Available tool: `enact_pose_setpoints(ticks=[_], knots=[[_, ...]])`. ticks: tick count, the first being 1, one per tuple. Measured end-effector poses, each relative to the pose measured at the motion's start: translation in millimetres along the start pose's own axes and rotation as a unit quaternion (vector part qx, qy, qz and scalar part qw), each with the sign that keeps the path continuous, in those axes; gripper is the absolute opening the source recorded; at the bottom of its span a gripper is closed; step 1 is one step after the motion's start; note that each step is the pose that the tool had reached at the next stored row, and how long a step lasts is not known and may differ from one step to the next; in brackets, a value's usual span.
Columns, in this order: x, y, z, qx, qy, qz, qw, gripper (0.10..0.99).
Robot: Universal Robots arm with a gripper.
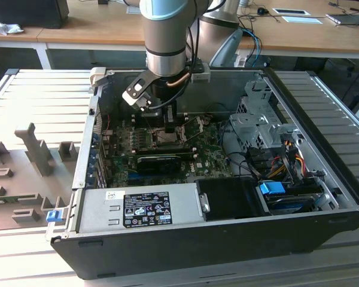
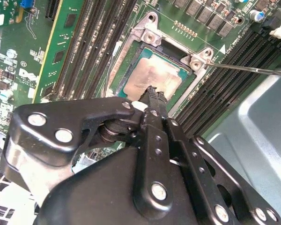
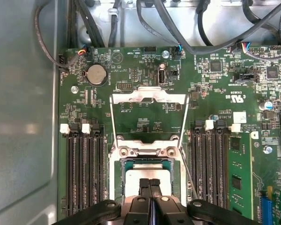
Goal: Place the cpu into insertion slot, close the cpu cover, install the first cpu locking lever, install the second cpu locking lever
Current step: 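Close the cpu cover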
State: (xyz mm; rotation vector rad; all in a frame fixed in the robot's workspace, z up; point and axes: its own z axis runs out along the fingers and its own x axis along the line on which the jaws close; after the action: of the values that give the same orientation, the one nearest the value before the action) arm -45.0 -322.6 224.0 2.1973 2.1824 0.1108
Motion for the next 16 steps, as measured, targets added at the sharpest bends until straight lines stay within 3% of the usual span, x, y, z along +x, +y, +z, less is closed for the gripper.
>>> enact_pose_setpoints(ticks=[16], knots=[[0.1, 3.1, -5.2, 0.0, -0.0001, 0.0, 1.0, 0.106]])
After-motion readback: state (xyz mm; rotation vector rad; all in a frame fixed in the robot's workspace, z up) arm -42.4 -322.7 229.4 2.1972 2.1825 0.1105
